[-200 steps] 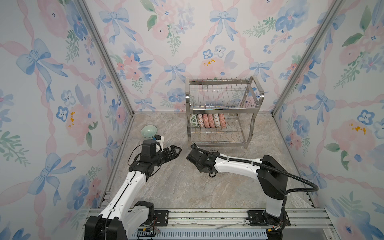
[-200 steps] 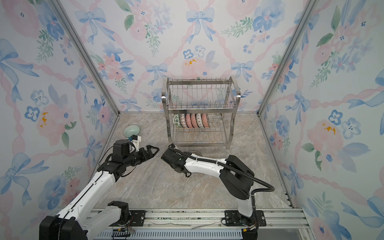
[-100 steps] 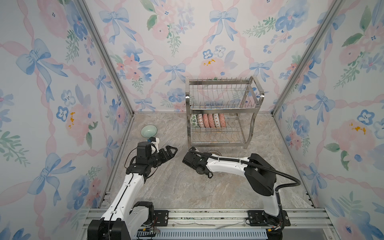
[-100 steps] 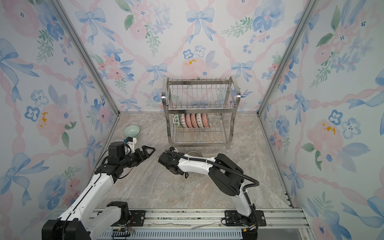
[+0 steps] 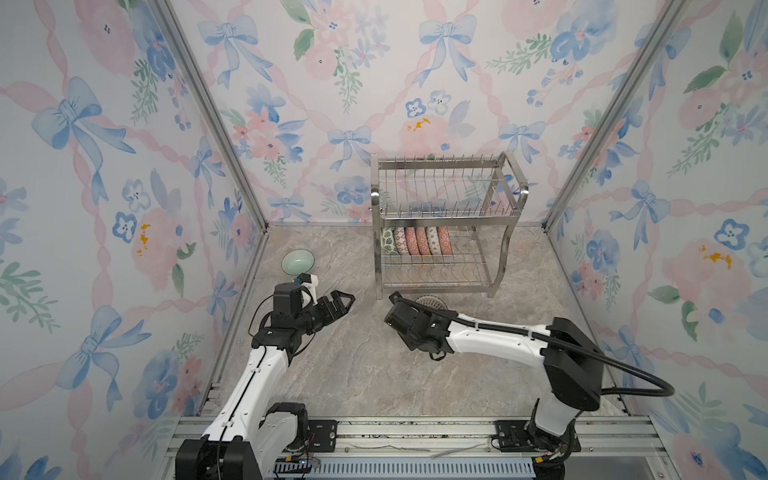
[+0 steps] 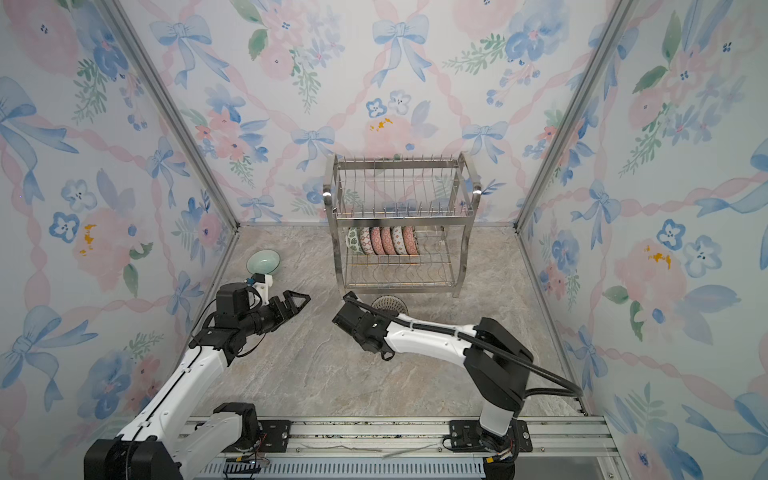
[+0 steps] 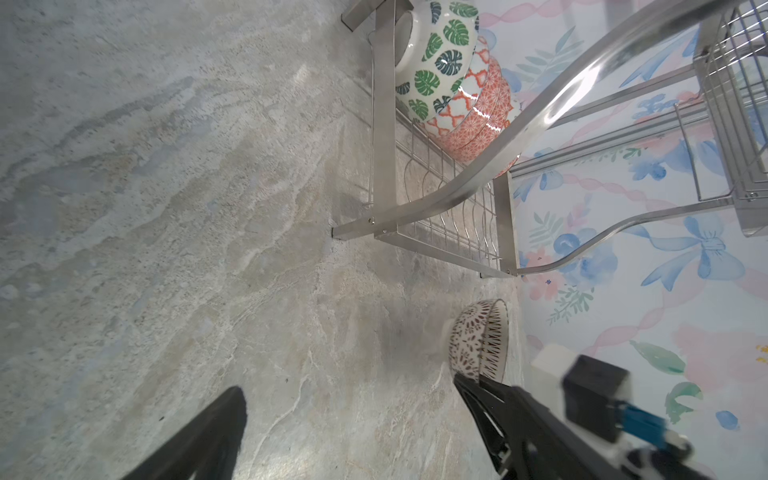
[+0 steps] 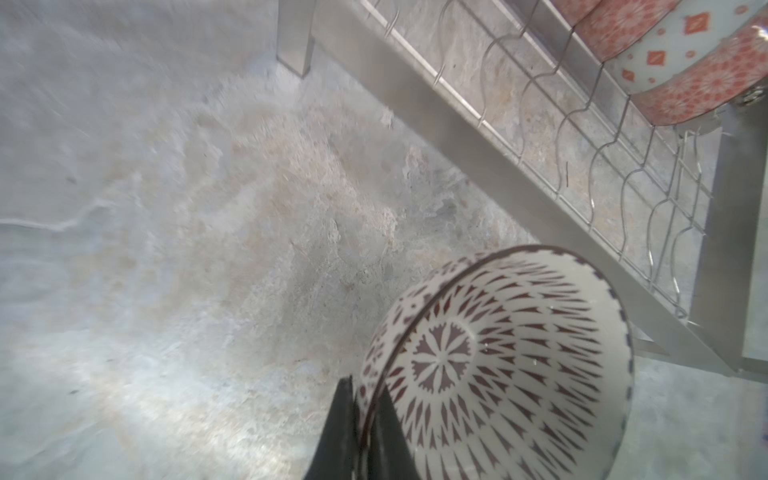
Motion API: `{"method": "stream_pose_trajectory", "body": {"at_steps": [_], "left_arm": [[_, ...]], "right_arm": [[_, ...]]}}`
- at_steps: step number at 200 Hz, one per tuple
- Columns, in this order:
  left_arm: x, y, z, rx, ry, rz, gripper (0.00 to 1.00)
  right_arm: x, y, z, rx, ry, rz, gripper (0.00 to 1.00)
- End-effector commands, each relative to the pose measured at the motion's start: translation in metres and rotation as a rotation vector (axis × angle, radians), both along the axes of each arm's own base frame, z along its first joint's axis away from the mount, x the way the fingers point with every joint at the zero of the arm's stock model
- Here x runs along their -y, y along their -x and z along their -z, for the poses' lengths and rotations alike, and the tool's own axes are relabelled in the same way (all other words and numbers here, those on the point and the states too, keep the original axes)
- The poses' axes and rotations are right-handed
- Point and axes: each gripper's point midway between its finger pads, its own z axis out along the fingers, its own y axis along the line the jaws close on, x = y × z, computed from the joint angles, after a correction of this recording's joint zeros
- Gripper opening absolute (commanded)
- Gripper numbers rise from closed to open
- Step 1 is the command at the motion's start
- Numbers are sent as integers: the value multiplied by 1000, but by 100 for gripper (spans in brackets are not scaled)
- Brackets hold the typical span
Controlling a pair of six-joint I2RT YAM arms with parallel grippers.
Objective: Load the bowls into the dish rack
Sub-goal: 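Lift the maroon-patterned bowl with the right gripper while the left withdraws, then carry the bowl to the rack's open end with the right gripper while the left waits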
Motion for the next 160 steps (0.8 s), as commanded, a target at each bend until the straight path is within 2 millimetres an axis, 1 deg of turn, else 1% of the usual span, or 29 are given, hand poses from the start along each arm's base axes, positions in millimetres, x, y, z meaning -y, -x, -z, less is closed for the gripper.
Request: {"method": "stream_pose_trajectory", "body": {"at_steps": [1, 14, 25, 41, 58, 71, 88, 99, 110, 128, 160], "left_arm": [[3, 2, 0, 7, 7, 18, 98], [5, 2, 1, 6, 1, 23, 98], [6, 3, 2, 5, 2, 28, 98], [9, 3, 0, 12, -4, 38, 98], [14, 3, -2, 18, -10, 50, 98], [20, 3, -5, 26, -17, 65, 98], [28, 3, -9, 37, -26, 88, 98], [34, 2, -13, 48, -35, 104, 98], [42, 1, -17, 57, -45, 123, 98], [51, -2, -21, 66, -56, 144, 98], [65, -8, -31, 87, -53, 170, 98]], "right_arm": [[0, -26, -65, 84, -321, -34, 0], [17, -41, -88, 101, -448, 0, 0], [28, -49, -101, 83, -557, 2, 0], [44, -60, -119, 112, -651, 15, 0], [54, -61, -129, 117, -706, -1, 0], [67, -64, -137, 117, -773, 5, 0], [93, -67, -143, 118, -867, 51, 0], [116, -70, -144, 131, -903, 111, 0], [138, -71, -141, 130, -912, 177, 0], [170, -66, -137, 131, -918, 279, 0], [235, -61, -126, 151, -897, 507, 0]]}}
